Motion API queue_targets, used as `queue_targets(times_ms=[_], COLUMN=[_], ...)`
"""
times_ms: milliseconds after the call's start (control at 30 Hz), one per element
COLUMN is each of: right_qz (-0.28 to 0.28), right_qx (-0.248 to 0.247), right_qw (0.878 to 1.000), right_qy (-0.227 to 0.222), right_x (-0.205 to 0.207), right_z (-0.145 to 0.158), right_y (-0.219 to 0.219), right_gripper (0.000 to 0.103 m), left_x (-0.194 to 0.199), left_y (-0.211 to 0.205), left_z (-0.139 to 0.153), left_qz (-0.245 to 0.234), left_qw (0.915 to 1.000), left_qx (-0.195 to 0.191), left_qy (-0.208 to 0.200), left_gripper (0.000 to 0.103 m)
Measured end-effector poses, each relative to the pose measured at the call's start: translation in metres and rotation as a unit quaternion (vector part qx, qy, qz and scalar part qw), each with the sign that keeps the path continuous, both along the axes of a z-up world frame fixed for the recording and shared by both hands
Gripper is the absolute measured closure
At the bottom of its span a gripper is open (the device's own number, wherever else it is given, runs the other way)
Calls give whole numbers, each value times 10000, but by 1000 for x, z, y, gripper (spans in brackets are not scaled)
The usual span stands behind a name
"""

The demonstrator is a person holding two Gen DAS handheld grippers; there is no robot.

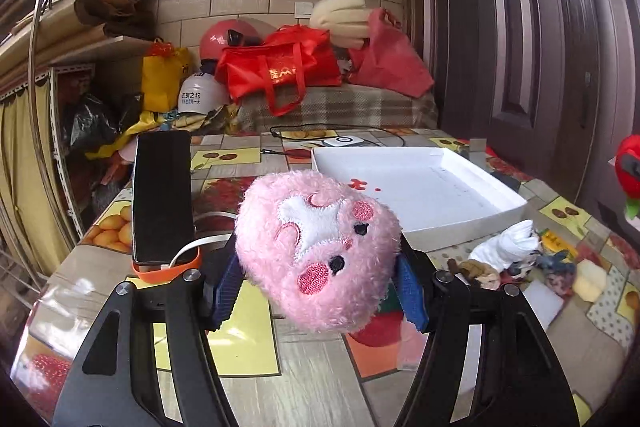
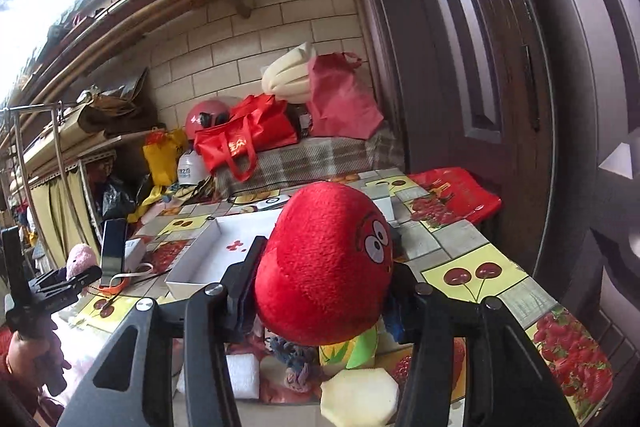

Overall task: Organize soft objects
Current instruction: 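Carry both plush toys over the white tray and open both tools to drop them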

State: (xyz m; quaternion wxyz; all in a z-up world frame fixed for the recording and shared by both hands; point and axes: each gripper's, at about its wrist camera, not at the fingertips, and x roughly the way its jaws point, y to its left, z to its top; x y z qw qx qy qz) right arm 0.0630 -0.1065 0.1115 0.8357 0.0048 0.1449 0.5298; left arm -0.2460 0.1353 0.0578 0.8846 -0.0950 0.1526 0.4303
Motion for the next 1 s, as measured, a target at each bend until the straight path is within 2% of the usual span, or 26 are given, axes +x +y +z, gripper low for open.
queue_targets(times_ms=[67,100,200,333,500,667,833,1000], right_qz=[-126,-164,-296,-330,-378,-241,-348,-585], right_qx=[-120,-159,-266,-401,-483,-673,-750,-701], right_qw=[9998,9996,9989,9985,9981,9974,9965,9955], right_qy=[109,169,250,168,-73,96,96,-233], right_x=[4,5,8,0,-6,-3,7,11], right_z=[-13,-18,-30,-40,-40,-46,-53,-52], right_y=[13,16,27,44,61,88,113,131], right_gripper=[52,52,52,52,52,53,53,53], left_x=[10,7,6,12,18,33,38,43], left_y=[8,9,5,17,29,34,42,64], left_z=[-7,-7,-4,-7,-8,-7,-3,-2], left_qz=[5,25,138,173,259,178,161,299], left_qw=[9997,9999,9998,9998,9995,9998,9994,9989], left_qx=[-177,-157,139,-59,-129,20,181,78], left_qy=[164,-4,-78,-51,-118,-70,-227,-355], left_gripper=[37,37,37,37,37,37,37,37])
